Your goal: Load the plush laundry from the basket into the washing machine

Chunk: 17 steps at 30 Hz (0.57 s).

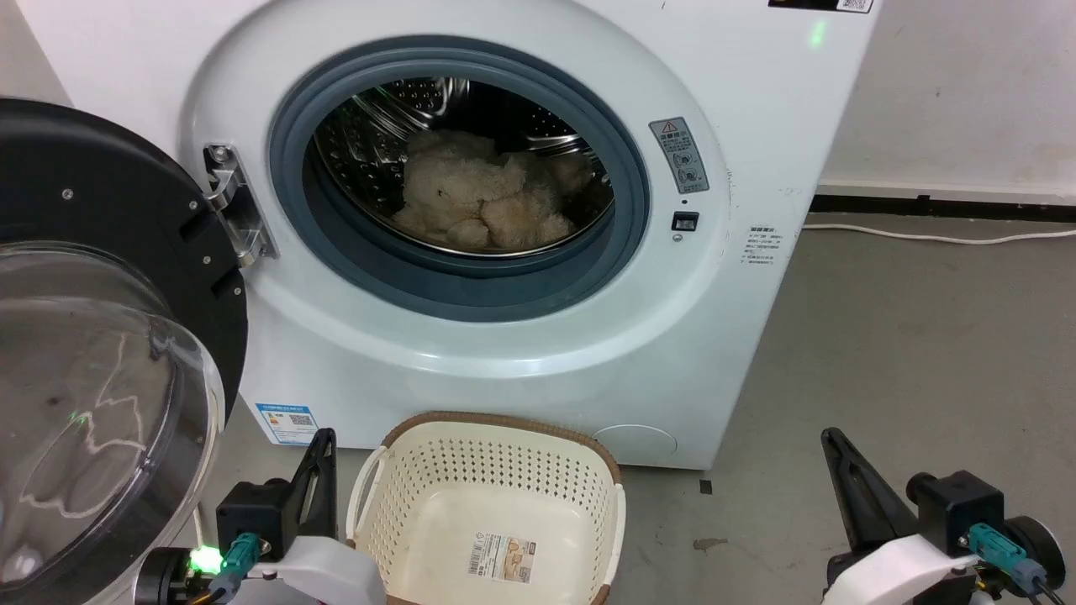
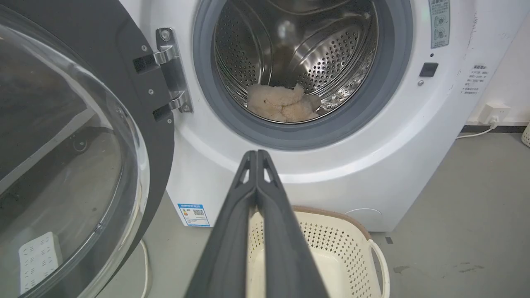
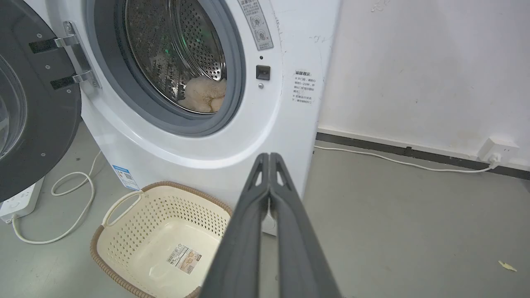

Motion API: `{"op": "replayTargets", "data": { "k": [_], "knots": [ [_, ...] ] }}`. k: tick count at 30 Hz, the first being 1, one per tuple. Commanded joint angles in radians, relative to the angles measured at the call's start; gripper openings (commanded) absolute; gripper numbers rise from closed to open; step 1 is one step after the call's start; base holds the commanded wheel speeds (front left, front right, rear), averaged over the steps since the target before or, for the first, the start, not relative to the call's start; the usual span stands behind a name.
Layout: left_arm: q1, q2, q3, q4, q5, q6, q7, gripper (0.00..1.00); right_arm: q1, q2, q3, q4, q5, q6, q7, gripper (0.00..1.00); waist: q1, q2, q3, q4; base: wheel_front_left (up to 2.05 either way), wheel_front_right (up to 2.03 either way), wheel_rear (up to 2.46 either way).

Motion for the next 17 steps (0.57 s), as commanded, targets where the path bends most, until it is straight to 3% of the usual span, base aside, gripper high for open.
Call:
{"op": "replayTargets", "data": {
  "k": [1,17],
  "knots": [
    [-0.014,-0.003,0.006,-0.008,0.011,-0.003,0.007,0.00,-0.017,0.000,0.000,-0.008,-0.013,0.001,0.007,0.00,0.0000,0.0000,0.001,0.000,0.00,0.00,0.00],
    [-0.020,-0.009,0.016,-0.019,0.028,-0.007,0.027,0.00,-0.029,0.000,0.000,-0.015,-0.041,0.001,0.028,0.00,0.0000,0.0000,0.004,-0.002,0.00,0.00,0.00]
  ]
}}
